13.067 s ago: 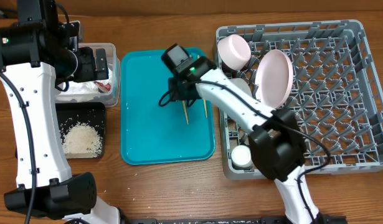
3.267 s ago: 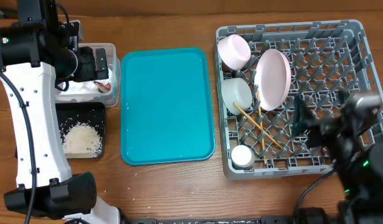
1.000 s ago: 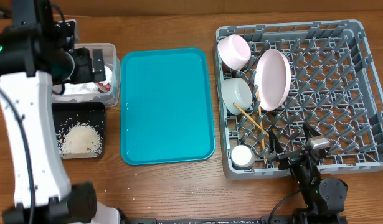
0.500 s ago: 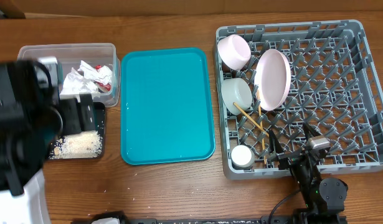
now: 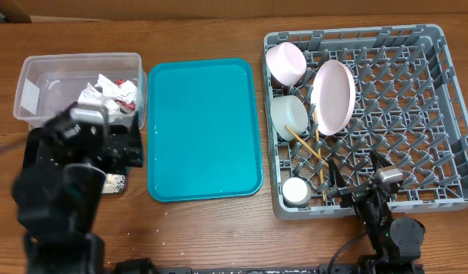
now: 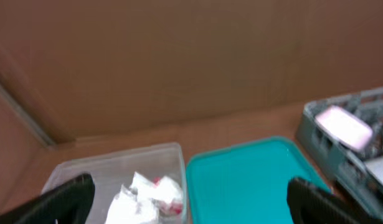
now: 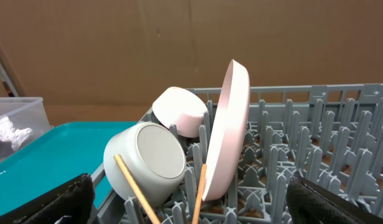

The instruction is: Sort waste into correct bins and load items into the dishwasher

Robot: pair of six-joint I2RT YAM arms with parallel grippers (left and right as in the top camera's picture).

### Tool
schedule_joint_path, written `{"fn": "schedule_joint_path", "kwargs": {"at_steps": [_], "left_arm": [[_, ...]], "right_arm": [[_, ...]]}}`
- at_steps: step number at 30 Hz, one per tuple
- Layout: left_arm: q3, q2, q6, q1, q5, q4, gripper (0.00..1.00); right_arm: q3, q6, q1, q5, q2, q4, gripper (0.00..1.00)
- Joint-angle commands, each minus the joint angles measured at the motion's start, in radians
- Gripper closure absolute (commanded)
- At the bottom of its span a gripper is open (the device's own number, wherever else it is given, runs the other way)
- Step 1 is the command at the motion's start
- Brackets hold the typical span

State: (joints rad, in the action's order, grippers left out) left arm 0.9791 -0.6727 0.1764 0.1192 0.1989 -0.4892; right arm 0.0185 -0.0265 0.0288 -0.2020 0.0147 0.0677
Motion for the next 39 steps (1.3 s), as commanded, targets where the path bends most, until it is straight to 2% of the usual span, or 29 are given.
{"fn": "schedule_joint_path", "kwargs": {"at_steps": [1,7,14,27,34,39], "left_arm": [[-0.193,0.114,0.026,-0.004,0.088,0.132,0.0],[-0.472,0.305,0.026,-0.004,0.09,0.349,0.0],[-0.675,0.48,0.025,-0.013,0.079,0.467,0.0],[-0.882,0.664,-0.018,-0.062,-0.033,0.493,0.0],[-0.967,0.669,-0.063,-0.062,-0.053,0.562,0.0],[-0.975,0.669,-0.079,-0.062,-0.053,0.494,0.0]], "right_arm": [[-0.011,-0.003,0.006,0.006,-0.012,-0.006,0.0],[-0.011,-0.003,0.006,0.006,-0.012,-0.006,0.0],[-0.011,-0.003,0.006,0.006,-0.012,-0.006,0.0],[-0.011,-0.003,0.006,0.006,-0.012,-0.006,0.0],[-0.011,-0.003,0.006,0.006,-0.012,-0.006,0.0],[-0.011,-0.003,0.006,0.006,-0.012,-0.006,0.0]]}}
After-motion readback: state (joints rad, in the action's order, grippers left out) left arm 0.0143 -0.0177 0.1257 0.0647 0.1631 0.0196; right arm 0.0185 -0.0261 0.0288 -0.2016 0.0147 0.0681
